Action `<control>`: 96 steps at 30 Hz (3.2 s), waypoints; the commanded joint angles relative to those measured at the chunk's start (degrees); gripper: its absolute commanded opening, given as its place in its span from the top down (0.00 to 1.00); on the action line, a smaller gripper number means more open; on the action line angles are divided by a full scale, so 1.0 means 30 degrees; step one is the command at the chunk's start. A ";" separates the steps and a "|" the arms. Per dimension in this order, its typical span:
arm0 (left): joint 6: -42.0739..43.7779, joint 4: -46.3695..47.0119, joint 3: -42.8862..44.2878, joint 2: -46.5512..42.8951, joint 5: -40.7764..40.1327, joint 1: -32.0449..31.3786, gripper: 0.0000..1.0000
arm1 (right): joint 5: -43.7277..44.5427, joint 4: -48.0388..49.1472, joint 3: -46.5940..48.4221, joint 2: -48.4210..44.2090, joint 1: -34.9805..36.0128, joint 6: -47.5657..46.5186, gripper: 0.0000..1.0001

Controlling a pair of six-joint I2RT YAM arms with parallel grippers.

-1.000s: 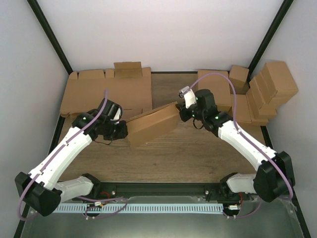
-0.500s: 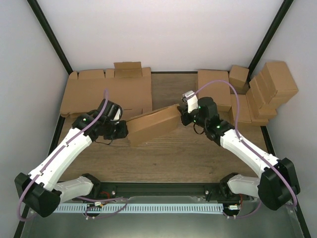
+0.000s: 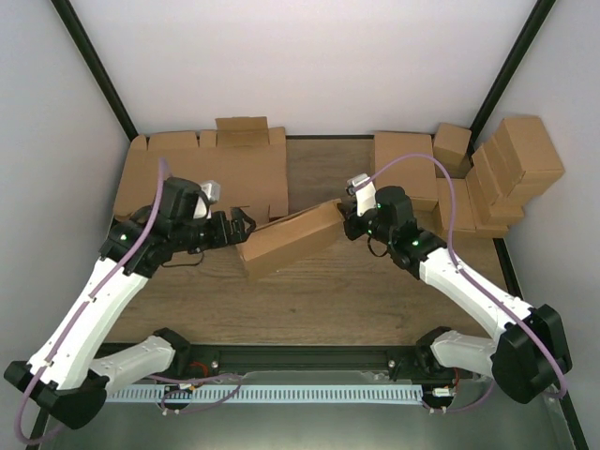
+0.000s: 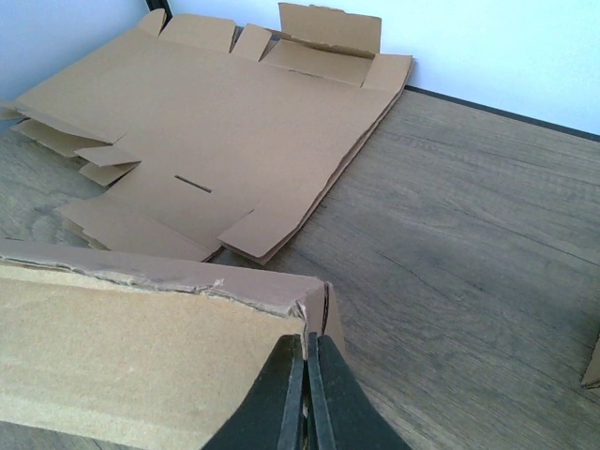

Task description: Fold the paper box

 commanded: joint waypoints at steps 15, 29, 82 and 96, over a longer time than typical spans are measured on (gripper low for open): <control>-0.6696 0.5128 -0.4811 -0.1743 0.4262 0.2944 0.00 | 0.0169 -0.1741 0.0351 0.0264 0.0257 0.0250 0.99; -1.3401 0.8450 -0.9796 -0.5792 0.4664 0.3355 0.18 | 0.0284 -0.1879 0.0633 0.0471 0.0399 0.0358 0.99; -0.3955 0.1526 -0.2324 -0.0908 -0.3781 -0.3352 0.50 | 0.0550 -0.4770 0.5735 0.3052 0.0526 0.0875 0.89; -0.4579 0.0946 -0.2196 -0.0537 -0.5644 -0.4282 0.50 | 0.0702 -0.4744 0.5791 0.2834 0.0548 0.0521 0.99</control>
